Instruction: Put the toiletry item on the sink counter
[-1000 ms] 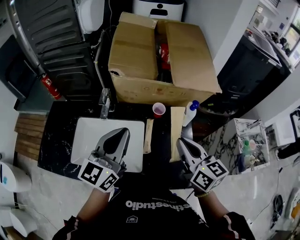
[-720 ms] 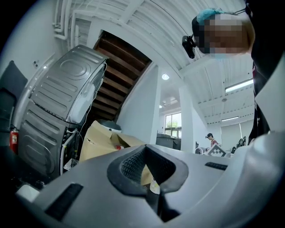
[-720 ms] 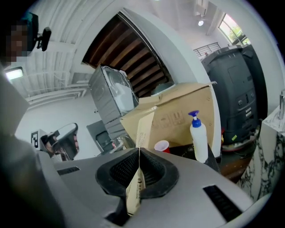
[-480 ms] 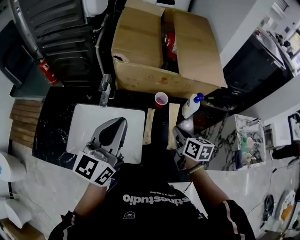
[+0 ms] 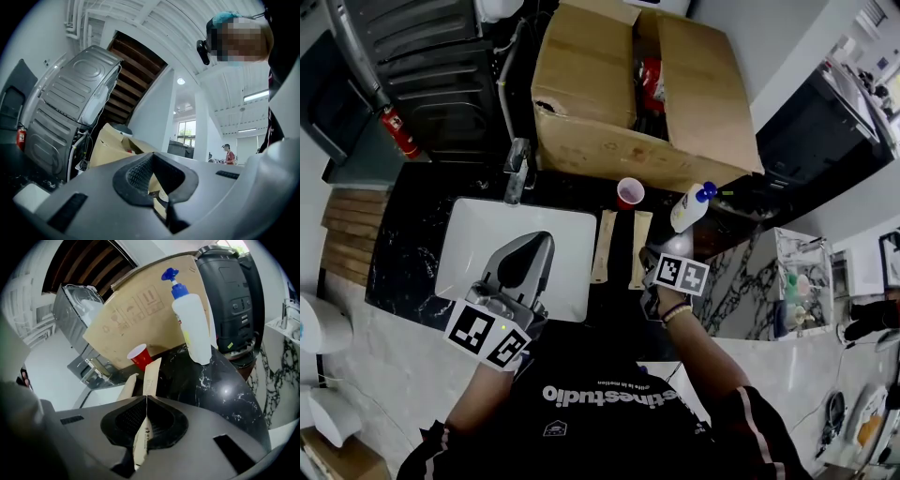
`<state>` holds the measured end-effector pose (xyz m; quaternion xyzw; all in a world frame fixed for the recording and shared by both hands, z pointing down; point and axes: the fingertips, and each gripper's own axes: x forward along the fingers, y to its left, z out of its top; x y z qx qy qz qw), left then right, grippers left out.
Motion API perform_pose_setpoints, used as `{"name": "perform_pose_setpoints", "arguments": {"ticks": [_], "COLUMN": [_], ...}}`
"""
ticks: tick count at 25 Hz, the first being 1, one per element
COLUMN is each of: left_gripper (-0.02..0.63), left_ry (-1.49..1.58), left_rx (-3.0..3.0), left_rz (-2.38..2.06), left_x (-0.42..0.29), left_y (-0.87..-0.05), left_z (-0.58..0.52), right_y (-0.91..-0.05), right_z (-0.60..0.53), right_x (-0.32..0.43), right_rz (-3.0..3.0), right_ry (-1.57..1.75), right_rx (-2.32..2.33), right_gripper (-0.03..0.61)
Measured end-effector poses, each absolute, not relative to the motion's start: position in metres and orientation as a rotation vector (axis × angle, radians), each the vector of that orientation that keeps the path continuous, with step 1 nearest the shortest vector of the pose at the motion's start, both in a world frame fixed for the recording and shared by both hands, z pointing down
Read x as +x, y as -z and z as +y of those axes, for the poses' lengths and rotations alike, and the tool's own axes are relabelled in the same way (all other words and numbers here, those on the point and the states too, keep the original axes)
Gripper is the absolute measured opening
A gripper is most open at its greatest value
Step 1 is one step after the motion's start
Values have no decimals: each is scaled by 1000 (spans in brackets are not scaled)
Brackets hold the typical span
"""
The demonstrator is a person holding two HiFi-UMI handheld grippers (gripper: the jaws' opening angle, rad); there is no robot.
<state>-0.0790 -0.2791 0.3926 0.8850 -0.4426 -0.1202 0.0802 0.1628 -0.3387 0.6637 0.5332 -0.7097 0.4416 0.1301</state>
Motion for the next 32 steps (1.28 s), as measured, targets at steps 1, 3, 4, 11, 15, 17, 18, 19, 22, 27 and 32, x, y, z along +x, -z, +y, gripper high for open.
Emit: {"name": "perform_pose_setpoints", "arguments": {"ticks": [1, 3, 4, 11, 15, 17, 18, 19, 22, 27, 32], "left_gripper": [14, 14, 14, 14, 14, 14, 14, 14, 14, 14, 14], "left_ry": [358, 356, 355, 348, 343, 344, 343, 342, 337, 339, 338], "left_rx": [2642, 2632, 2628, 2612, 2608, 2607, 2608, 2609, 2614, 2608, 2630], "left_rz": [-1327, -1334, -1337, -1350, -1348, -1340, -1337, -1335, -1328, -1304, -1288], "left_x": [-80, -83, -84, -88, -88, -87, -86, -85, -83, -78, -72], "left_y": [-394, -395, -396, -398, -400, -401, -401, -401, -401, -401, -395], "left_z": [-279, -279, -279, -279, -278, -277, -276, -276, -277, -278, -281], "right_y": [-668, -675, -678, -686, -687, -686, -685, -684, -680, -661, -586], "right_z": [-339, -341, -341, -342, -343, -343, -342, -342, -343, -348, -360], "right_x": [163, 162, 161, 160, 159, 159, 159, 160, 160, 165, 180], "right_rz": [-2050, -2030, -2022, -2002, -2005, -2009, -2011, -2013, -2028, -2081, -2256], "right_ry": [-1303, -1330, -1334, -1341, -1352, -1345, -1339, -1337, -1339, -1334, -1186], "right_rx": [1549, 1544, 1540, 1543, 1536, 1536, 1541, 1547, 1565, 1591, 1676], "right_gripper": [41, 41, 41, 41, 43, 43, 44, 44, 67, 112, 109]}}
